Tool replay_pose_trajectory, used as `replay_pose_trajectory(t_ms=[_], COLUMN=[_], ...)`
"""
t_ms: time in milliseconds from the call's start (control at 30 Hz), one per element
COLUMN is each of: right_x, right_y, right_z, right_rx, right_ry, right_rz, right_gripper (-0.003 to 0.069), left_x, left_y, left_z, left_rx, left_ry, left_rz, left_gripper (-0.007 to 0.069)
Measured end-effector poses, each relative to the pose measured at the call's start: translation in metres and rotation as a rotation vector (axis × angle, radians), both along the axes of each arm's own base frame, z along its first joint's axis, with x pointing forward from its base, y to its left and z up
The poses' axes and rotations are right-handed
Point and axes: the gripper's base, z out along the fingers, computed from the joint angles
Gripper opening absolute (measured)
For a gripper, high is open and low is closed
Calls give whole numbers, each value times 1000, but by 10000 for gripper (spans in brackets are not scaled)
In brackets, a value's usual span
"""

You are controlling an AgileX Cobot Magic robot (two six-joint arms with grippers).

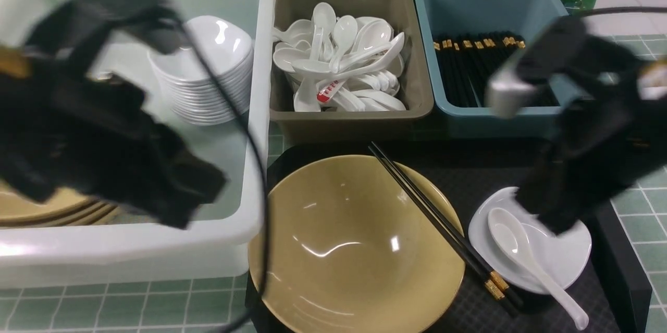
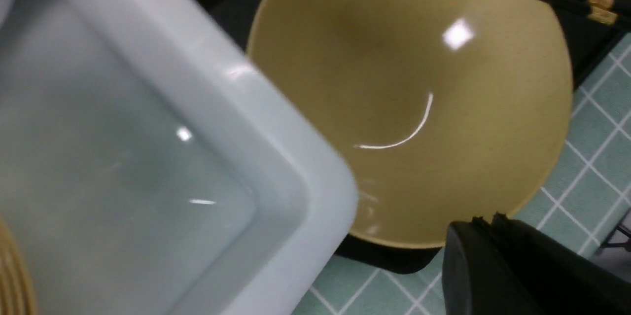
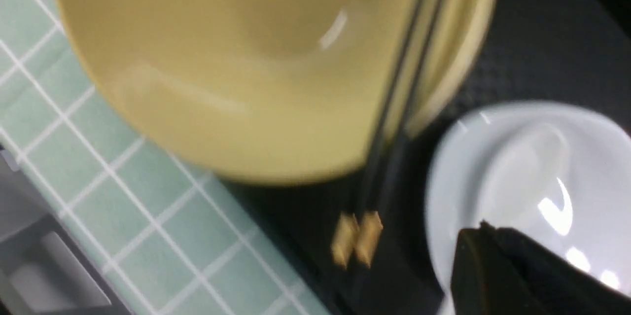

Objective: On blue table put chopsticks spoon bowls plates into blue grey white boxes.
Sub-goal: 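Move the grippers toward the tableware on the black tray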

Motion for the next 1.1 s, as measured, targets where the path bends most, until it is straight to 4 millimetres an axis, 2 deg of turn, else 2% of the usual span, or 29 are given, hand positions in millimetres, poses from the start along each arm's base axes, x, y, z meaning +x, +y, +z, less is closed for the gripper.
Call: replay_pose_trajectory(t_ms=[100, 167, 267, 433, 567, 733, 933, 967, 1000, 1100], right_x=[19, 35, 50, 57, 55, 60, 65, 66, 66, 66], right_y=[16, 25, 36, 53, 67, 71, 72, 72, 72, 72], right_z=[-12, -26, -39, -49, -60, -71, -81, -81, -81, -81], right_rx=[-12, -36, -40, -25, -46, -94, -115, -112, -109, -108], right_ry=[34, 76, 129, 137, 131, 118, 120, 119, 118, 120], right_rz=[-1, -3, -21, -4, 19, -1, -24, -31, -37, -45], right_gripper=[77, 134, 277, 478, 527, 518, 421, 392, 316, 148], left_x=[6, 8, 12, 13, 15, 16, 16, 17, 17, 17], left_y=[-17, -22, -25, -24, -23, -22, -21, -21, -20, -20], left_z=[-5, -9, -13, -14, -14, -14, -15, -15, -15, -15], left_rx=[7, 18, 28, 42, 58, 70, 83, 85, 92, 96], left_ry=[10, 20, 33, 28, 8, -2, -10, -11, -14, -16], left_rz=[-57, -81, -87, -85, -81, -79, -78, -78, -78, -77], left_gripper=[-14, -14, -14, -14, -14, -14, -14, -14, -14, -14])
